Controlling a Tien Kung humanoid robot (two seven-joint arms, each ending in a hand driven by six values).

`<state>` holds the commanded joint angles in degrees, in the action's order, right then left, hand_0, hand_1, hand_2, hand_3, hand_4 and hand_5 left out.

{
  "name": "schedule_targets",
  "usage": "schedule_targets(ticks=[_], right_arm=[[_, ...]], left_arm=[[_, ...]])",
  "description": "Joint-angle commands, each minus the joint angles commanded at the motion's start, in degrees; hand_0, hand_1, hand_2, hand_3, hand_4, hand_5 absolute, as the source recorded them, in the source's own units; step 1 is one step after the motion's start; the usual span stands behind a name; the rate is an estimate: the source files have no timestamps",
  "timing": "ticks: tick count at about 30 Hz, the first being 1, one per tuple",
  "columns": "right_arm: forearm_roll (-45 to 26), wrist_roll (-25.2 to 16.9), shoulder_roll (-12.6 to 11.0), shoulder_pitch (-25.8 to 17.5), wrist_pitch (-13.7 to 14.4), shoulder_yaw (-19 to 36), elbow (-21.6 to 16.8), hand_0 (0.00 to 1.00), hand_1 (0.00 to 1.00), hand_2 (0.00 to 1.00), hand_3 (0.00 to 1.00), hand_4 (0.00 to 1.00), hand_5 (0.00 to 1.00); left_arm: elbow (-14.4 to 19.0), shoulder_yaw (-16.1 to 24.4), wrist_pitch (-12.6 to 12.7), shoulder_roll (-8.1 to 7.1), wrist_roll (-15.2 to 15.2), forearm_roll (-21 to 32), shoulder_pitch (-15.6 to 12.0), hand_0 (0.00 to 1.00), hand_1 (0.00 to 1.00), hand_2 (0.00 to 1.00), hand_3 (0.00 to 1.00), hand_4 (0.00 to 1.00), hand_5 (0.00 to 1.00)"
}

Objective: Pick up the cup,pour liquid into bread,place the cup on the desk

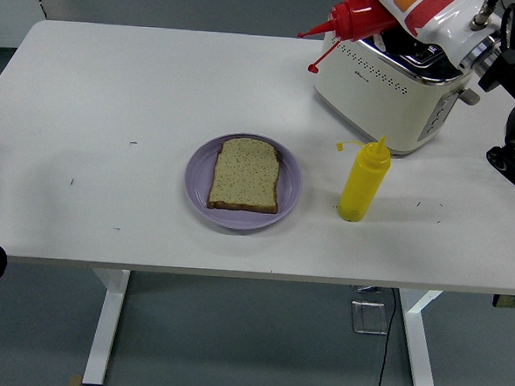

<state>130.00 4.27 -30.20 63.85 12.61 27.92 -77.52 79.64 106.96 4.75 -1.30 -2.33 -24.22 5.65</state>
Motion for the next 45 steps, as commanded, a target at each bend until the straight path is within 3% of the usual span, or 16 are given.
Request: schedule_targets(ticks=[3,15,20,23,29,34,43,45], right_arm=[[0.0,0.21,1.05,-0.39,-0.28,-1.39,0.49,0.089,0.052,0.21,0.284,0.665,0.192],[0.0,0.71,1.42,-2.28,1.02,7.17,0.45,0.088,0.055,0.214,0.286,0.664,0.195],[0.0,0.64,2.56,-1.73,0.78,1.43,1.64,0.088,0.055,0.214,0.286,0.664,0.195],[0.0,0.75,2.96,-2.1,0.94,1.12,2.47,0.088,0.056,0.214,0.286,0.664,0.197],[0.0,0.69,1.5,-1.46,0.91,7.63,2.0,0.091,0.056,0.216,0.286,0.664,0.199],[0.0,0.65,1.43,-1.54,0.66,9.14,1.68,0.09,0.057,0.216,0.287,0.663,0.199],[0.0,1.6,3.93,-0.15,-1.25,-4.99,3.56,0.09,0.056,0.216,0.287,0.661,0.2],[0.0,1.68,4.01,0.05,-1.4,-5.58,3.67,0.092,0.056,0.217,0.287,0.659,0.198]], left_arm=[[0.0,-0.12,-0.05,0.05,0.0,0.0,0.08,0.785,0.736,0.736,0.693,0.508,0.998],[-0.03,-0.02,0.02,0.01,0.01,0.03,0.06,0.785,0.736,0.736,0.693,0.508,0.998],[-0.04,-0.12,0.01,0.07,0.01,0.06,0.17,0.785,0.736,0.736,0.693,0.508,0.998],[-0.02,-0.07,0.01,0.1,0.0,0.04,0.23,0.785,0.736,0.736,0.693,0.51,0.998],[0.02,0.18,0.05,0.01,-0.02,0.05,0.15,0.785,0.736,0.736,0.693,0.51,0.998],[-0.01,0.06,0.01,0.01,0.0,0.08,0.21,0.785,0.736,0.736,0.693,0.508,0.998],[-0.02,-0.05,0.0,0.1,0.0,0.11,0.22,0.785,0.736,0.736,0.693,0.51,0.998],[-0.01,-0.02,0.01,0.11,-0.01,0.11,0.21,0.785,0.736,0.736,0.693,0.51,0.998]])
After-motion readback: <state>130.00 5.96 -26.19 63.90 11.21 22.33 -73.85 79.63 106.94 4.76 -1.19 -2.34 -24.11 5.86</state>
